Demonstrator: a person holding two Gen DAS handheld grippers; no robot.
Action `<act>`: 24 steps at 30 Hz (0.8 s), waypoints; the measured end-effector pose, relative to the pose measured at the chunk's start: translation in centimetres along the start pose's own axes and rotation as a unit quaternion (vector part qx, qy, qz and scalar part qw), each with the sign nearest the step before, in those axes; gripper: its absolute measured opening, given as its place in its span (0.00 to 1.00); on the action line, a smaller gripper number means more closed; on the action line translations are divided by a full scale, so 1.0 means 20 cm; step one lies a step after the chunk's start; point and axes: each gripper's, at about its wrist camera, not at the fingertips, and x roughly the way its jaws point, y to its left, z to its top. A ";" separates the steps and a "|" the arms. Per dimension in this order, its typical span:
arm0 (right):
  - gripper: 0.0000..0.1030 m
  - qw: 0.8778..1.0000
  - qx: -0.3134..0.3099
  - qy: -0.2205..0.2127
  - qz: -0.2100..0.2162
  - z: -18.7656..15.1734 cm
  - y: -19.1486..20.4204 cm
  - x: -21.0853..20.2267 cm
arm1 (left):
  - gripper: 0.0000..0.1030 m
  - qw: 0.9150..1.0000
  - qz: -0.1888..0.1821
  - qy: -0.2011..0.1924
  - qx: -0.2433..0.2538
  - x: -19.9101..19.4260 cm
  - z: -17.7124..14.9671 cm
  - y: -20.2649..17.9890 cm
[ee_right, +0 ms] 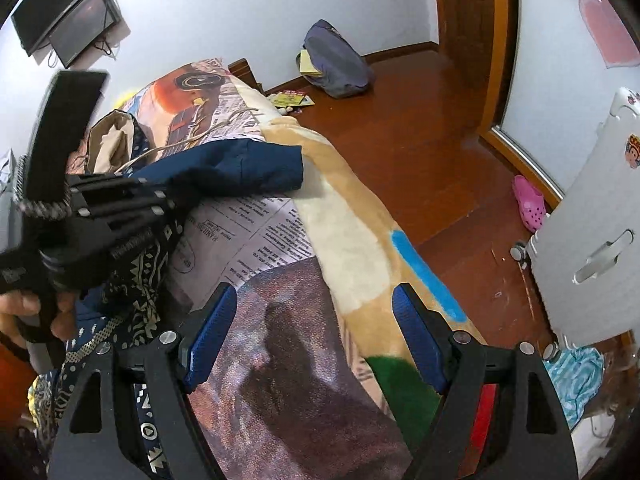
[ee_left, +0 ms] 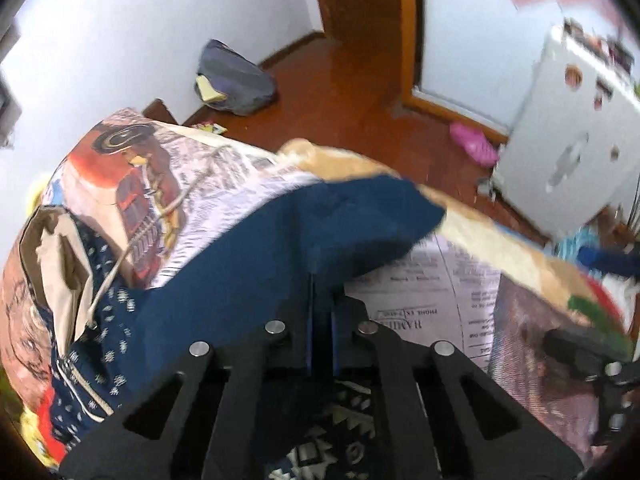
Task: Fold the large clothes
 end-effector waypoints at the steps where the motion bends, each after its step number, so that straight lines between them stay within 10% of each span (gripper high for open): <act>1: 0.75 1.000 -0.002 0.000 0.002 0.00 0.01 0.00 | 0.05 1.000 -0.002 -0.016 -0.014 -0.07 0.00 0.05; 12: 0.75 0.997 -0.073 -0.013 0.038 0.12 0.30 0.00 | 0.04 0.984 0.042 -0.124 -0.121 -0.75 -0.19 0.68; 24: 0.75 0.986 -0.154 0.059 0.029 0.08 0.60 0.30 | 0.04 0.968 0.080 -0.058 -0.232 -0.78 -0.89 1.10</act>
